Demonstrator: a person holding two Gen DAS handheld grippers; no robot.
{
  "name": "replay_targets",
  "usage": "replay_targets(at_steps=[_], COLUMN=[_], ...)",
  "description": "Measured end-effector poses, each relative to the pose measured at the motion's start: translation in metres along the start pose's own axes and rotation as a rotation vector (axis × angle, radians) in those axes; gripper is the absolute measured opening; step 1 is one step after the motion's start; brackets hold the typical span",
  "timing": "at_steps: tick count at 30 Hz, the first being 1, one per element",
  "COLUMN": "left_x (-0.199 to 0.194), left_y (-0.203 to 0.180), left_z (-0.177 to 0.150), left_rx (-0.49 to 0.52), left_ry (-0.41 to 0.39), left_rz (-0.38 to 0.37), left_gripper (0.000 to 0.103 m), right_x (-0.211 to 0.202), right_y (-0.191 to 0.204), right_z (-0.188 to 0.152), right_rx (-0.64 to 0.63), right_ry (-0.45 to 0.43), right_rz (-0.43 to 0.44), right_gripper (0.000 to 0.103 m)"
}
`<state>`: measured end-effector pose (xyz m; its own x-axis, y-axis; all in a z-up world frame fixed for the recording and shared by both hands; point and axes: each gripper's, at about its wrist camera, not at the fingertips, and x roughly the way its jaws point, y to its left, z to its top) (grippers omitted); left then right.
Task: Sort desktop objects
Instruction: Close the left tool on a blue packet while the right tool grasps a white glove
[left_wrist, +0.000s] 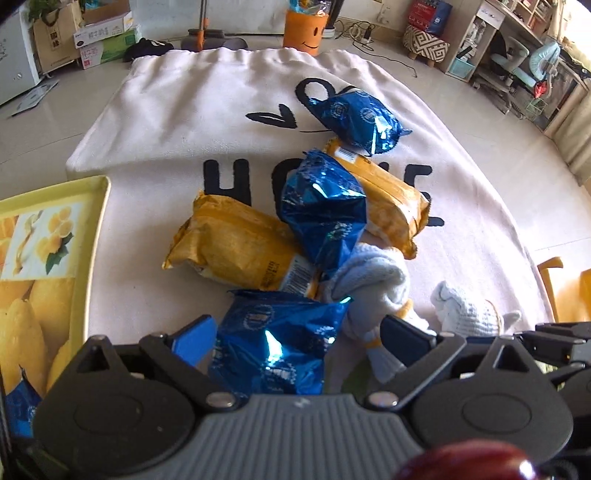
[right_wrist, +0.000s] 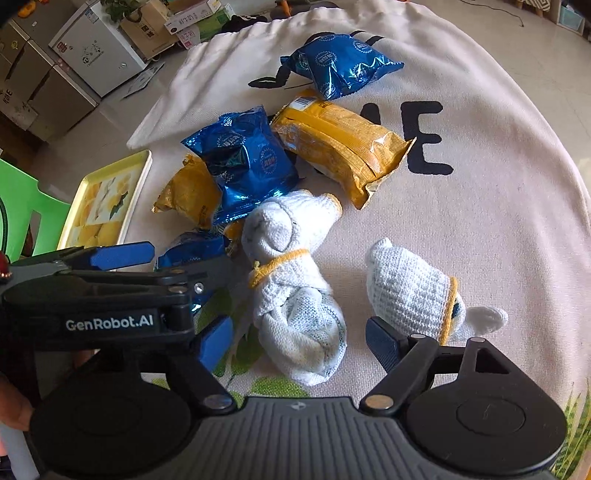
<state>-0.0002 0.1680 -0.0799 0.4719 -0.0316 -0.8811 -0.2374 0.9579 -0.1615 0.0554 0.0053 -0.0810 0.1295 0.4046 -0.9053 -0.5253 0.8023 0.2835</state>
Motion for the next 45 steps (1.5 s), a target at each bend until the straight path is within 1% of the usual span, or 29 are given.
replay_targets(at_steps=[1, 4, 6, 12, 14, 16, 17, 19, 20, 21, 23, 25, 26, 30, 32, 34, 37, 40, 42, 43, 45], left_x=[0.000, 0.001, 0.002, 0.008, 0.010, 0.013, 0.014, 0.019, 0.022, 0.024, 0.030, 0.036, 0.038, 0.033, 0.033, 0.035, 0.040, 0.037, 0.035, 0.036, 0.040], left_y=[0.004, 0.015, 0.016, 0.015, 0.016, 0.016, 0.016, 0.016, 0.016, 0.016, 0.016, 0.013, 0.012, 0.004, -0.001, 0.000, 0.003, 0.003, 0.002, 0.002, 0.001], left_z=[0.001, 0.002, 0.002, -0.001, -0.002, -0.002, -0.003, -0.004, -0.004, -0.005, -0.007, -0.010, -0.011, -0.012, -0.014, -0.015, -0.015, -0.014, -0.012, -0.013, -0.014], left_rx=[-0.024, -0.090, -0.098, -0.101, -0.109, -0.104, -0.099, -0.100, -0.106, -0.114, -0.118, -0.102, -0.098, -0.085, -0.060, -0.073, -0.098, -0.079, -0.064, -0.065, -0.063], left_ry=[0.002, 0.016, 0.018, 0.045, 0.051, 0.050, 0.052, 0.061, 0.071, 0.081, 0.098, 0.120, 0.125, 0.113, 0.110, 0.113, 0.141, 0.111, 0.100, 0.104, 0.124], left_rz=[0.004, 0.011, 0.016, 0.027, 0.036, 0.053, 0.058, 0.055, 0.051, 0.051, 0.071, 0.099, 0.100, 0.053, 0.061, 0.066, 0.079, 0.118, 0.131, 0.129, 0.120], left_gripper=[0.099, 0.099, 0.099, 0.100, 0.102, 0.102, 0.102, 0.102, 0.102, 0.102, 0.102, 0.102, 0.102, 0.102, 0.102, 0.102, 0.102, 0.102, 0.102, 0.102, 0.102], right_x=[0.001, 0.005, 0.008, 0.020, 0.027, 0.035, 0.035, 0.037, 0.038, 0.037, 0.036, 0.033, 0.031, 0.025, 0.023, 0.023, 0.022, 0.024, 0.025, 0.026, 0.027], right_y=[0.000, 0.002, 0.002, 0.003, 0.008, 0.012, 0.014, 0.021, 0.024, 0.026, 0.024, 0.017, 0.012, -0.002, -0.010, -0.013, -0.013, -0.011, -0.010, -0.009, -0.005], right_z=[0.000, -0.002, -0.002, -0.002, -0.002, -0.002, -0.002, -0.001, -0.002, -0.004, -0.005, -0.004, -0.004, -0.005, -0.004, -0.003, -0.004, -0.003, -0.004, -0.005, -0.007], right_rx=[0.000, -0.014, -0.022, -0.003, -0.020, -0.037, -0.051, -0.099, -0.123, -0.145, -0.170, -0.143, -0.132, -0.086, -0.053, -0.036, -0.034, -0.037, -0.043, -0.054, -0.084], right_ry=[0.005, 0.019, 0.020, 0.022, 0.025, 0.030, 0.010, 0.001, -0.004, -0.010, -0.010, -0.011, -0.010, -0.002, 0.001, 0.002, 0.000, 0.010, 0.022, 0.026, 0.028], right_rz=[-0.002, 0.011, 0.005, -0.015, -0.020, -0.050, -0.056, -0.085, -0.103, -0.132, -0.155, -0.165, -0.173, -0.182, -0.193, -0.185, -0.178, -0.167, -0.150, -0.150, -0.171], right_gripper=[0.080, 0.073, 0.071, 0.070, 0.070, 0.071, 0.071, 0.071, 0.068, 0.057, 0.053, 0.052, 0.050, 0.050, 0.050, 0.050, 0.052, 0.056, 0.067, 0.069, 0.070])
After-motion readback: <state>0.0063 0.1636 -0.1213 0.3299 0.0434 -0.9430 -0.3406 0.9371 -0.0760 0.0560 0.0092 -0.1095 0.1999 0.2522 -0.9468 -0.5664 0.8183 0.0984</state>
